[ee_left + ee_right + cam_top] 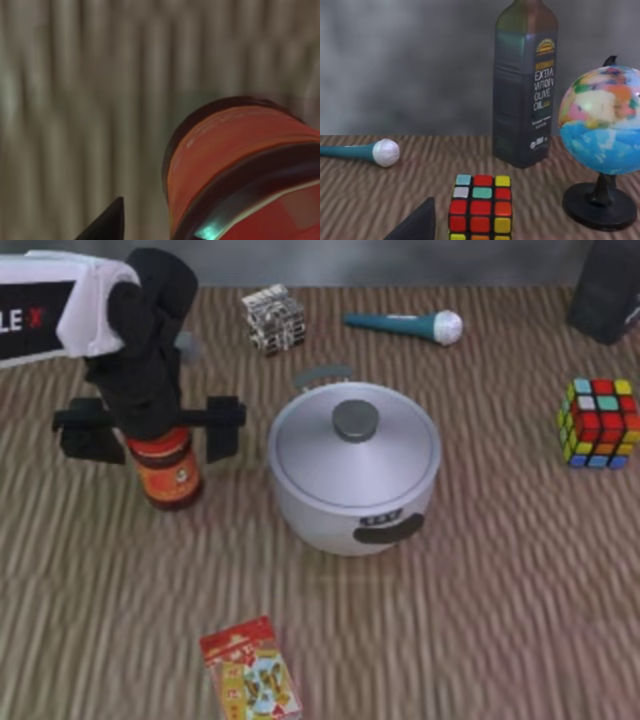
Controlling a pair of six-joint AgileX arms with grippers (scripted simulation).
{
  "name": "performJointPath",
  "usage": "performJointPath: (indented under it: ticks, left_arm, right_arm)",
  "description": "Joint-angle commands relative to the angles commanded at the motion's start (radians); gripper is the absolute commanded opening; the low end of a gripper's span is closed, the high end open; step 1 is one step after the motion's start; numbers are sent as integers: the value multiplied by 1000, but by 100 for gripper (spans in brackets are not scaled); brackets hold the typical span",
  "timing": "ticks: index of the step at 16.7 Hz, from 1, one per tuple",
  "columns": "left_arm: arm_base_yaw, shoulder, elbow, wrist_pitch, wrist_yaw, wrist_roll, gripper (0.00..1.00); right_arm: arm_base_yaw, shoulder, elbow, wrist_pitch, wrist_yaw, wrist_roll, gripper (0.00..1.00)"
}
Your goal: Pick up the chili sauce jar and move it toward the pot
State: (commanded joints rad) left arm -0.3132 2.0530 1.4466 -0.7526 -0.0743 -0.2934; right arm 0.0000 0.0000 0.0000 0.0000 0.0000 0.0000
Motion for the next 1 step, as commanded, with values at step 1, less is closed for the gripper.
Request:
performJointPath:
  ticks: [1]
  left_arm:
    - [0, 0, 0, 0, 0, 0, 100]
  right_arm:
    - [0, 0, 0, 0, 0, 0, 100]
